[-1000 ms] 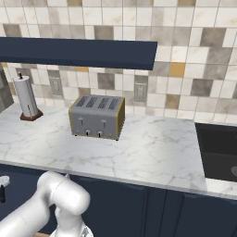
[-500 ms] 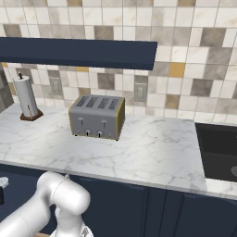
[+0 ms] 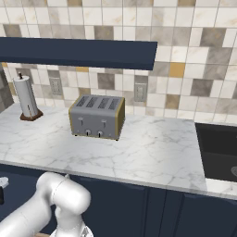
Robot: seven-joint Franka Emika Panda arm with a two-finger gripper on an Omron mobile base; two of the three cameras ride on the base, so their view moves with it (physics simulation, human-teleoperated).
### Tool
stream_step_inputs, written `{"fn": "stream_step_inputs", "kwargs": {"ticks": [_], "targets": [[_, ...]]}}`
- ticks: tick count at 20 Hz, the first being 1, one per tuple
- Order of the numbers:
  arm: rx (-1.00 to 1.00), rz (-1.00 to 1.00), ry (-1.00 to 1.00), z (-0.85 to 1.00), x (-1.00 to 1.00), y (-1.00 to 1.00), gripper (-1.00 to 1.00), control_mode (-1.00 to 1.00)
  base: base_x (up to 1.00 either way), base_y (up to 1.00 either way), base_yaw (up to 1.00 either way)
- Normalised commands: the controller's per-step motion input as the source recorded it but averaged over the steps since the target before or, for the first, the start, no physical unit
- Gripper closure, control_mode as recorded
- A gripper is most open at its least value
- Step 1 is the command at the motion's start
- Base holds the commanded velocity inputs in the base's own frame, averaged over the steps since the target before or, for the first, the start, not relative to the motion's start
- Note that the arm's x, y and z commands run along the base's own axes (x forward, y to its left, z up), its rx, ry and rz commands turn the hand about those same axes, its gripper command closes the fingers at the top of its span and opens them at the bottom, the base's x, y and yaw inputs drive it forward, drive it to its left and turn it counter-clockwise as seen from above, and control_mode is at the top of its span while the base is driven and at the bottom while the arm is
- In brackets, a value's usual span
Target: Take the pizza cutter from the drawer on the left and place it on the dining counter for cutting.
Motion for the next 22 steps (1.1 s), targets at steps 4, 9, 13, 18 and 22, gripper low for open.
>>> {"fn": "stream_step_inputs", "kwargs": {"ticks": [4, 9, 13, 18, 22], "targets": [[-0.21, 0.0, -0.28, 0.34, 0.03, -0.1, -1.0, -1.0, 0.0, 0.0, 0.0], [-0.2, 0.01, -0.31, 0.25, 0.07, -0.24, -1.0, -1.0, 0.0, 0.0, 0.0], [-0.13, 0.0, -0.18, 0.38, 0.1, -0.3, -1.0, -1.0, 0.0, 0.0, 0.0], [-0.07, 0.01, -0.1, 0.38, 0.03, -0.33, -1.0, -1.0, 0.0, 0.0, 0.0], [-0.05, 0.03, -0.1, 0.35, 0.1, -0.38, -1.0, -1.0, 0.0, 0.0, 0.0]]}}
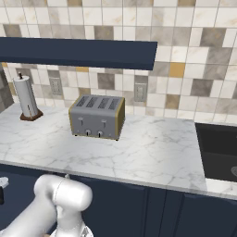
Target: Take the pizza cutter from the drawer on the left and place it on the dining counter for cutting.
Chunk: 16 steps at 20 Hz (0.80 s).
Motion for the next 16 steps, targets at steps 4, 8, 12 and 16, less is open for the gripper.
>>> {"fn": "stream_step_inputs", "kwargs": {"ticks": [4, 8, 12, 16], "targets": [[-0.02, 0.09, -0.09, 0.3, 0.14, -0.39, -1.0, -1.0, 0.0, 0.0, 0.0], [0.0, 0.15, -0.03, 0.27, 0.1, -0.43, -1.0, -1.0, 0.0, 0.0, 0.0], [0.03, 0.25, -0.01, 0.26, 0.16, -0.43, -1.0, -1.0, 0.0, 0.0, 0.0], [0.11, 0.32, 0.0, 0.19, 0.27, -0.4, -1.0, -1.0, 0.0, 0.0, 0.0]]}}
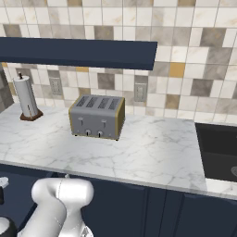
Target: Take the pizza cutter from the drawer on the left and place it on the dining counter for cutting.
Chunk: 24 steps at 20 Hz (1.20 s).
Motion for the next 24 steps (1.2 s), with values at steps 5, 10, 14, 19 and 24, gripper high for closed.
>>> {"fn": "stream_step_inputs", "kwargs": {"ticks": [5, 10, 14, 19, 24], "targets": [[0.11, 0.23, 0.0, 0.13, 0.39, -0.33, -1.0, -1.0, 0.0, 0.0, 0.0], [0.08, 0.09, 0.0, 0.04, 0.5, -0.26, -1.0, -1.0, 0.0, 0.0, 0.0], [0.08, 0.01, 0.0, 0.0, 0.49, 0.04, -1.0, -1.0, 0.0, 0.0, 0.0], [0.08, 0.0, 0.0, -0.01, 0.38, 0.22, -1.0, -1.0, 0.0, 0.0, 0.0], [0.1, 0.0, 0.05, 0.0, 0.33, 0.38, -1.0, -1.0, 0.0, 0.0, 0.0]]}}
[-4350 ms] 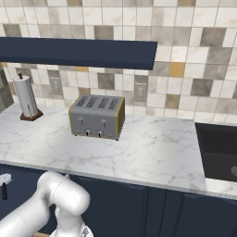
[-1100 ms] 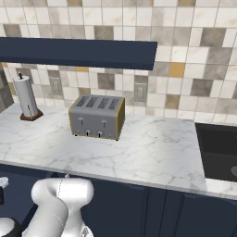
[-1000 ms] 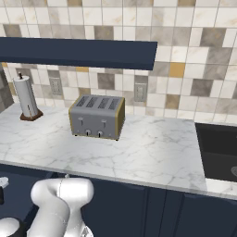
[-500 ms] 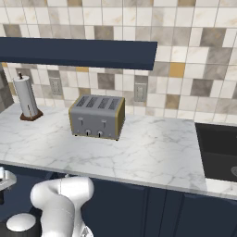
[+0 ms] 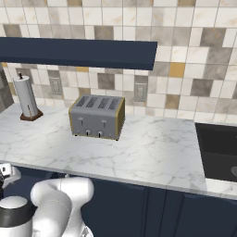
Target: Take the pizza cutter from the drawer on the left and place it on the dining counter for cutting.
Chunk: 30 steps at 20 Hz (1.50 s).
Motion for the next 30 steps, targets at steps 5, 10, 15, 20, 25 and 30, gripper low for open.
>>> {"fn": "stream_step_inputs", "kwargs": {"ticks": [5, 10, 15, 20, 25, 30], "targets": [[0.14, 0.0, 0.17, -0.08, 0.11, 0.44, -1.0, -1.0, 0.0, 0.0, 0.0], [0.08, 0.0, 0.2, -0.25, 0.0, 0.42, -1.0, -1.0, 0.0, 0.0, 0.0], [0.0, 0.0, 0.1, -0.27, 0.04, 0.04, -1.0, -1.0, 0.0, 0.0, 0.0], [0.0, 0.0, 0.02, -0.22, -0.08, 0.26, -1.0, -1.0, 0.0, 0.0, 0.0], [-0.05, 0.0, 0.0, -0.18, 0.02, 0.18, -1.0, -1.0, 0.0, 0.0, 0.0], [-0.03, 0.0, 0.03, -0.09, 0.11, 0.0, -1.0, -1.0, 0.0, 0.0, 0.0]]}}
